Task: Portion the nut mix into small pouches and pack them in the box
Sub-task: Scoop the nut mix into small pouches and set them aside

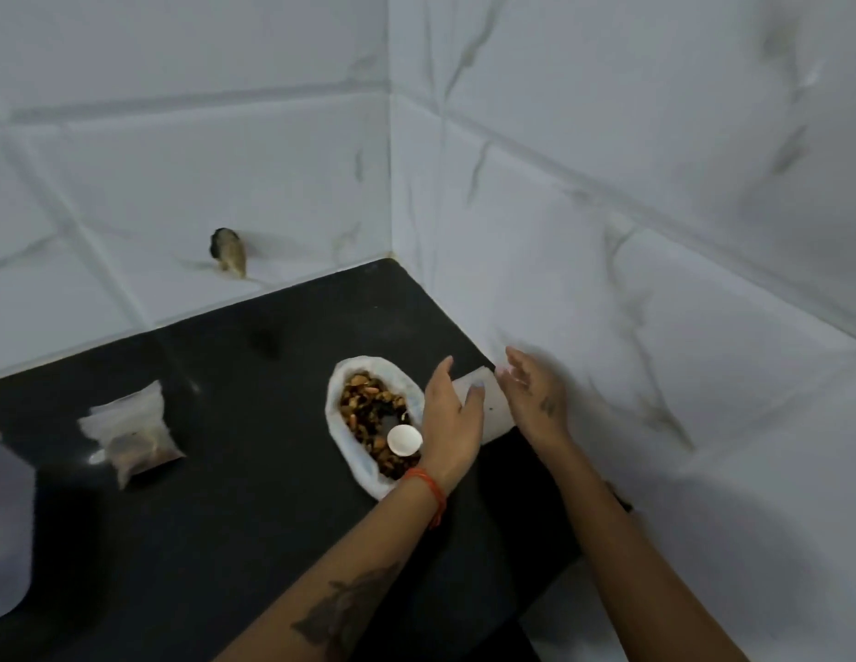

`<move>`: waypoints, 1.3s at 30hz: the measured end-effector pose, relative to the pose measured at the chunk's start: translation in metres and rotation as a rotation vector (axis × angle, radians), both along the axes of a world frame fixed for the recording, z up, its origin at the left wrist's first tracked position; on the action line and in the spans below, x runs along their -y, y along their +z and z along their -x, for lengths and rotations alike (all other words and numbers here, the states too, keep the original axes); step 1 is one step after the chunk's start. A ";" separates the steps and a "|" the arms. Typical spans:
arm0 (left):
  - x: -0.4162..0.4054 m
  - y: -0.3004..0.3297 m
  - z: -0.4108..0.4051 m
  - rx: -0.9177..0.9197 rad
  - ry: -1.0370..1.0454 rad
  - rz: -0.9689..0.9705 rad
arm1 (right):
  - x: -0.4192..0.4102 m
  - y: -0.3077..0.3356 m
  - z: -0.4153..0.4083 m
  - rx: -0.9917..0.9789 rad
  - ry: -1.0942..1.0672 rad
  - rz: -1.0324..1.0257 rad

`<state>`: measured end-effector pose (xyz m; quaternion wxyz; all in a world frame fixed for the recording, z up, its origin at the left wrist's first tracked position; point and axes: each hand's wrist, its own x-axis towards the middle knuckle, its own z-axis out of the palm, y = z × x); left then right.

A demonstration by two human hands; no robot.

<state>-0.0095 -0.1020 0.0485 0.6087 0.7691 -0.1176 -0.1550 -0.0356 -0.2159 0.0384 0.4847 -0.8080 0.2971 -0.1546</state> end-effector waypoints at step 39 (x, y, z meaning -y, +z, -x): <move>-0.046 0.020 -0.010 -0.228 0.190 0.217 | -0.051 0.027 0.004 0.244 0.020 -0.265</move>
